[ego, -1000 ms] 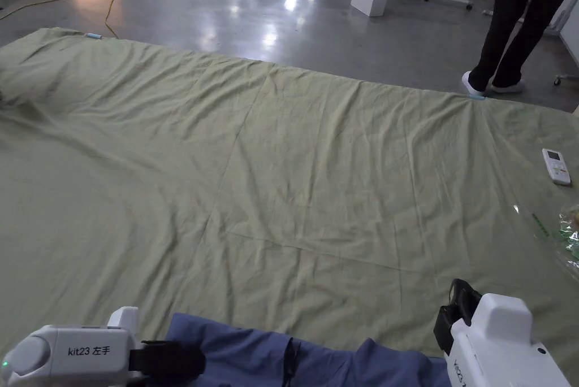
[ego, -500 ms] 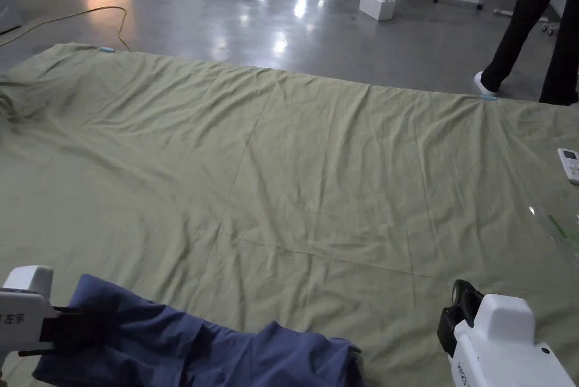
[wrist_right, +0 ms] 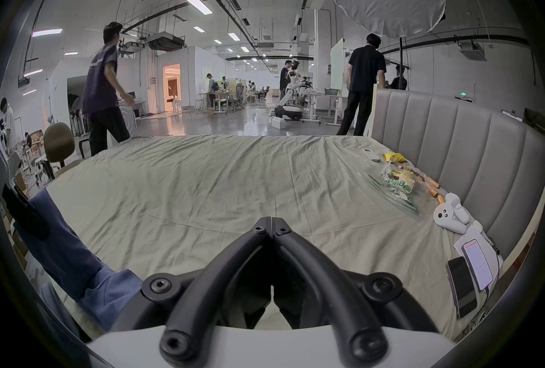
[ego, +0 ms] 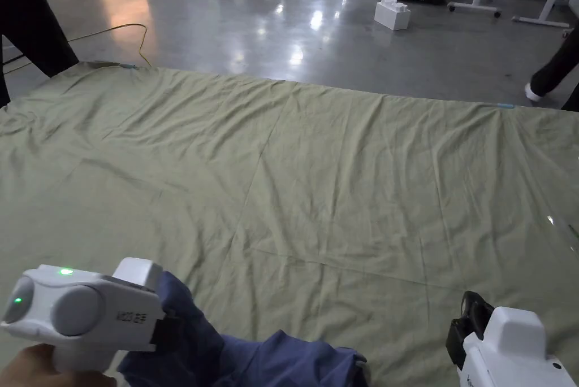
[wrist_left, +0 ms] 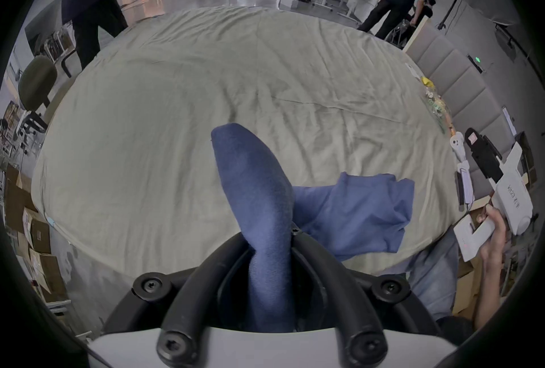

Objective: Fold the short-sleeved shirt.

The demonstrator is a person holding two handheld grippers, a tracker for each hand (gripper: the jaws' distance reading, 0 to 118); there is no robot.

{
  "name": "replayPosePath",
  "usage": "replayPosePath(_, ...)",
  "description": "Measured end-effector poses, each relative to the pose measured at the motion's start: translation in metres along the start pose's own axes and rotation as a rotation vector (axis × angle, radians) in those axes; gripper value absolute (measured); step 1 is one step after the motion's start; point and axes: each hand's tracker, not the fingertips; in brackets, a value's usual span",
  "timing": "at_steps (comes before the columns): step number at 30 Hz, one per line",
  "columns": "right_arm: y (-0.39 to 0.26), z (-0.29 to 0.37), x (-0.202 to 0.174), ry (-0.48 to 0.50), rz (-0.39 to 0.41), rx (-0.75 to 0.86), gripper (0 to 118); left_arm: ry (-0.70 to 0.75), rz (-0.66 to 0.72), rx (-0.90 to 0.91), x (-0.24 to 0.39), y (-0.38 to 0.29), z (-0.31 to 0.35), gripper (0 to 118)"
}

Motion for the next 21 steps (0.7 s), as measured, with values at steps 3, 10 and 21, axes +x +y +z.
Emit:
replayPosePath(3, -0.002, 0.000, 0.005, -0.009, -0.013, -0.002, 1, -0.025, 0.000, -0.009, 0.022, 0.001, -0.011, 10)
replayPosePath(10, -0.007, 0.003, 0.011, -0.022, -0.031, -0.012, 1, -0.125, 0.001, -0.093, 0.087, -0.007, -0.060, 11)
replayPosePath(21, -0.013, 0.008, 0.021, -0.045, -0.039, -0.028, 1, -0.061, 0.001, -0.139, 0.138, -0.020, -0.104, 11)
